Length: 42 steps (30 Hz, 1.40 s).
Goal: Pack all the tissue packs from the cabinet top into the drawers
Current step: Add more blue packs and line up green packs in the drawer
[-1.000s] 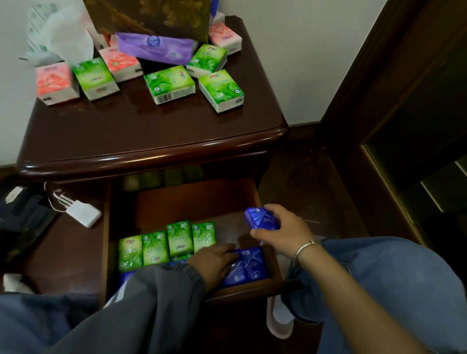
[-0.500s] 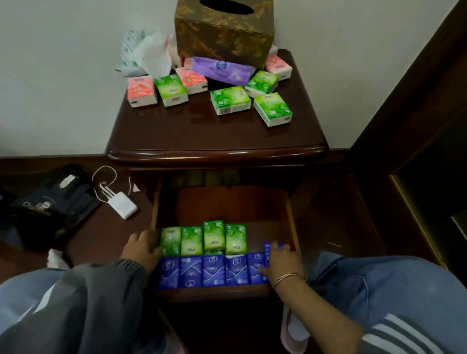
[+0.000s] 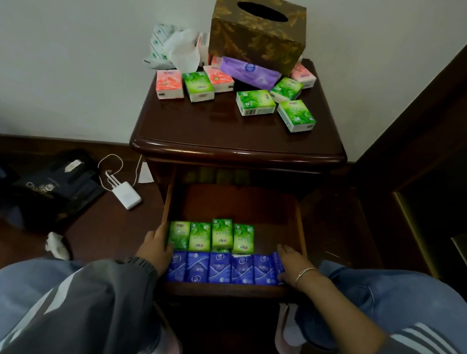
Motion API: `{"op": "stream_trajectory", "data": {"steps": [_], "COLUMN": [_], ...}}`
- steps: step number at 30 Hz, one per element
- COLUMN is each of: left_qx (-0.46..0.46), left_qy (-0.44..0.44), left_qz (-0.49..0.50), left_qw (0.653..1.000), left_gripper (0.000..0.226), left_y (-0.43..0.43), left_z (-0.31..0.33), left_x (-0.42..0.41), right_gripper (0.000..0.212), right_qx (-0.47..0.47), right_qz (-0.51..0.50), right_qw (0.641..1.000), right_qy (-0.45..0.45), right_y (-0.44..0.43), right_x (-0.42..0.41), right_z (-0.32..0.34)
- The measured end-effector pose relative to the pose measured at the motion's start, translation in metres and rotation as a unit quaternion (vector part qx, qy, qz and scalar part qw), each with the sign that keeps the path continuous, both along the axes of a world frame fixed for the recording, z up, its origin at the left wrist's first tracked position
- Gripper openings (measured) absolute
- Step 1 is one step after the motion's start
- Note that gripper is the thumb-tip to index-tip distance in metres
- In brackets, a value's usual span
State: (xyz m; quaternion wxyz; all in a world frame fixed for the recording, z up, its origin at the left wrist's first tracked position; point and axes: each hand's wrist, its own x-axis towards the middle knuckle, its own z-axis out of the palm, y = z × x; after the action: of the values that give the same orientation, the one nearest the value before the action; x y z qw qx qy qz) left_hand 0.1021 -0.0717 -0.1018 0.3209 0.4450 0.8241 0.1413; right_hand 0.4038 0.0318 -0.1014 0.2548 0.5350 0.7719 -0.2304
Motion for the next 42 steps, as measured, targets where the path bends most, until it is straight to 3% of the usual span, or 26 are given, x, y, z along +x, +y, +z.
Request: {"op": "stream_trajectory", "data": {"steps": [5, 13, 16, 19, 22, 24, 27, 31, 36, 42], "left_qx": [-0.011, -0.009, -0.007, -0.006, -0.002, -0.001, 0.002, 0.003, 0.013, 0.0], "left_qy": [0.014, 0.017, 0.019, 0.024, 0.028, 0.03, 0.031, 0.042, 0.044, 0.049], "left_qz": [-0.002, -0.007, -0.005, 0.003, 0.008, 0.011, 0.013, 0.019, 0.048, 0.047], "left_qw": [1.0, 1.0, 1.0, 1.0, 1.0, 0.999, 0.999, 0.999, 0.998, 0.998], "left_gripper": [0.063, 0.063, 0.063, 0.06, 0.056, 0.055, 0.054, 0.054, 0.049, 0.045], "left_y": [0.002, 0.002, 0.003, 0.005, 0.005, 0.005, 0.005, 0.007, 0.012, 0.015], "left_z": [-0.001, 0.002, 0.003, 0.005, 0.004, 0.003, 0.001, 0.002, 0.003, 0.004], "left_x": [0.001, 0.002, 0.002, 0.002, 0.0, -0.001, -0.002, -0.002, -0.002, -0.004], "right_gripper": [0.064, 0.079, 0.044, 0.036, 0.032, 0.033, 0.044, 0.054, 0.05, 0.06], "right_qx": [0.012, 0.01, 0.0, -0.031, 0.01, 0.058, 0.037, 0.004, -0.007, -0.001], "right_qz": [0.018, 0.045, 0.06, 0.082, 0.02, 0.001, 0.024, 0.027, 0.071, 0.077], "right_qw": [0.999, 0.995, 0.995, 0.992, 0.999, 0.997, 0.983, 0.99, 0.993, 0.986], "right_qy": [-0.049, -0.092, -0.086, -0.092, -0.045, 0.046, 0.176, 0.14, 0.093, 0.15], "right_y": [0.006, 0.004, 0.0, -0.006, 0.007, 0.019, 0.028, 0.039, 0.036, 0.029], "right_x": [-0.006, -0.014, -0.018, -0.021, -0.027, -0.042, -0.077, -0.116, -0.122, -0.096], "right_z": [-0.004, -0.008, -0.003, 0.006, 0.013, 0.011, 0.001, -0.021, -0.033, -0.01]}}
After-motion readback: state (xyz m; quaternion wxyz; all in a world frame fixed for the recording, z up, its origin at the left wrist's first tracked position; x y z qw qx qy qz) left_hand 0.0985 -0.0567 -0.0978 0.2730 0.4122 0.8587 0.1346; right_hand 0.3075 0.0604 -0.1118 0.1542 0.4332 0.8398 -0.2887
